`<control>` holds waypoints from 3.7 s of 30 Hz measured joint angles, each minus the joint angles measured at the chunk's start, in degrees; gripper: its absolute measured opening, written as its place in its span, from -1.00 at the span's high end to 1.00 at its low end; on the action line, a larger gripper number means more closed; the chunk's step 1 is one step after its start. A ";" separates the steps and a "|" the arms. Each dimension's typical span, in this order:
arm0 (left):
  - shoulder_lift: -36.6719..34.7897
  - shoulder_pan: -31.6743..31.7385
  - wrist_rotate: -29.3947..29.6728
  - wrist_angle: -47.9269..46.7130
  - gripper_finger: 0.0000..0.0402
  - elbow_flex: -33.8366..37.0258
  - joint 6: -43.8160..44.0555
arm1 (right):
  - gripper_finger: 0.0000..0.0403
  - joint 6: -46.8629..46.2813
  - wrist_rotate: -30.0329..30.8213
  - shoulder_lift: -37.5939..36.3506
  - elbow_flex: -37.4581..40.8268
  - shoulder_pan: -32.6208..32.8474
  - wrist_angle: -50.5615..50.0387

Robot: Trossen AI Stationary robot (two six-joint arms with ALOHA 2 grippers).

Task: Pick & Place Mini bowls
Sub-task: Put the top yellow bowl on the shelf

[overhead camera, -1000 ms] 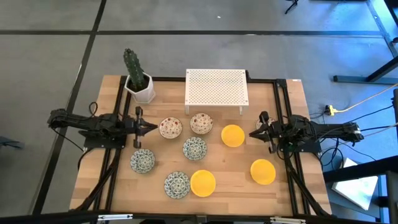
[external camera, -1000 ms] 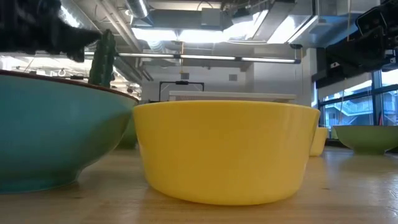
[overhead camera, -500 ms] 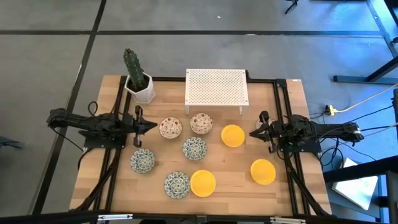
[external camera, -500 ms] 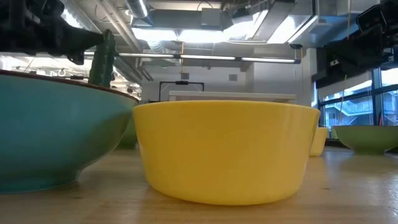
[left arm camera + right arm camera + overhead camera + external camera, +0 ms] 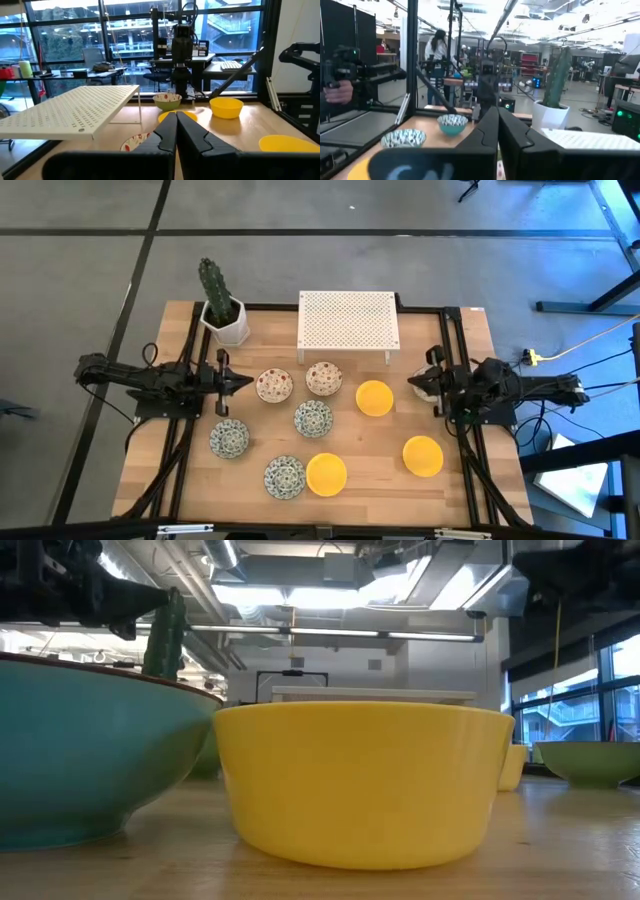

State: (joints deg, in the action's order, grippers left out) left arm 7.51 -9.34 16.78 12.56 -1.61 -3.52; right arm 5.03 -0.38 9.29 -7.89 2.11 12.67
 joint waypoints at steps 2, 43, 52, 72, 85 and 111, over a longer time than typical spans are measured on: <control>0.00 0.00 0.01 0.13 0.99 0.00 0.35 | 0.98 -0.74 0.73 3.30 -3.65 0.00 -2.51; 0.00 0.00 -0.35 0.12 0.97 -0.02 2.77 | -0.35 -4.80 2.25 75.16 -57.36 1.97 -62.17; 0.00 0.00 -0.36 1.03 0.97 -0.07 3.95 | -0.36 -4.92 2.27 77.45 -57.34 1.95 -61.92; 0.00 0.02 -0.35 2.30 0.97 -0.07 4.91 | -0.36 -6.01 5.40 85.37 -57.30 3.81 -61.97; 0.00 0.01 -0.35 2.30 0.97 -0.07 4.91 | -0.36 -7.86 4.67 85.41 -50.03 3.28 -56.55; 0.00 0.00 -0.35 2.25 0.96 -0.07 4.91 | 0.92 -6.07 4.93 85.34 -50.39 3.77 -61.67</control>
State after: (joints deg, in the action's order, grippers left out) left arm 7.51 -9.34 16.43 14.81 -1.67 1.39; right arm -1.04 4.56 94.63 -58.29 5.88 -49.00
